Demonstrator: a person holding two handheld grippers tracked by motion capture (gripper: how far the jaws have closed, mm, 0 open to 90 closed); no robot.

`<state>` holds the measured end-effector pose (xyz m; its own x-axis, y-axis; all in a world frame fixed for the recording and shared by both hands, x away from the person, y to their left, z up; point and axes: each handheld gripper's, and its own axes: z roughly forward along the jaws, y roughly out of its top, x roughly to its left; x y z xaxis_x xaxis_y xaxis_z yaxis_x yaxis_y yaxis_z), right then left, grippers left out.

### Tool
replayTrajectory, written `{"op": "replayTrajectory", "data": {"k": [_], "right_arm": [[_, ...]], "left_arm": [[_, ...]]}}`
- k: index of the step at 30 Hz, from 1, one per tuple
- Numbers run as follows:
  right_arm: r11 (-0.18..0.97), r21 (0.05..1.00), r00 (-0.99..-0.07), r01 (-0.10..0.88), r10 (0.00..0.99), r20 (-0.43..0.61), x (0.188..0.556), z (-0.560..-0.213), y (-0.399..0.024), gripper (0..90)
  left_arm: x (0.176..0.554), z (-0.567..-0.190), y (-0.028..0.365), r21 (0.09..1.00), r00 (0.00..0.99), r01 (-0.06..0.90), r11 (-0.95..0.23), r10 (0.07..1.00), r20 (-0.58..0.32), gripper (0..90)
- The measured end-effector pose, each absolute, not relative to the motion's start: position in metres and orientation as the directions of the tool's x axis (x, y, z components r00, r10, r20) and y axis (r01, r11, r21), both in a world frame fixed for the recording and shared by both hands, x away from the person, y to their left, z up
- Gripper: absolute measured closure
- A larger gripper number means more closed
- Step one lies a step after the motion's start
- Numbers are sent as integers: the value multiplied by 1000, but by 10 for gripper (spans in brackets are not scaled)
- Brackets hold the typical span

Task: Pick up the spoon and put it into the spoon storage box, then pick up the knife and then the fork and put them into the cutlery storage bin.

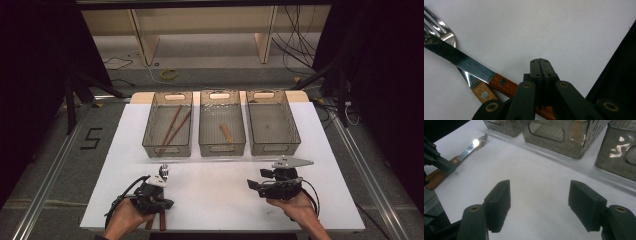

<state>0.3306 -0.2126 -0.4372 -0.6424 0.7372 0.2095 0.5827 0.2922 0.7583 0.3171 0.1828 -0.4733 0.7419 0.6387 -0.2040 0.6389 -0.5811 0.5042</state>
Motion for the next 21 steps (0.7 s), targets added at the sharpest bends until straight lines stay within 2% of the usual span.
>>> {"op": "replayTrajectory", "data": {"k": [21], "right_arm": [[294,758,-645,582,734,211,326,-439,-215,352]], "left_arm": [[319,-478,190,439,731,668,-601,643,-231,889]]}}
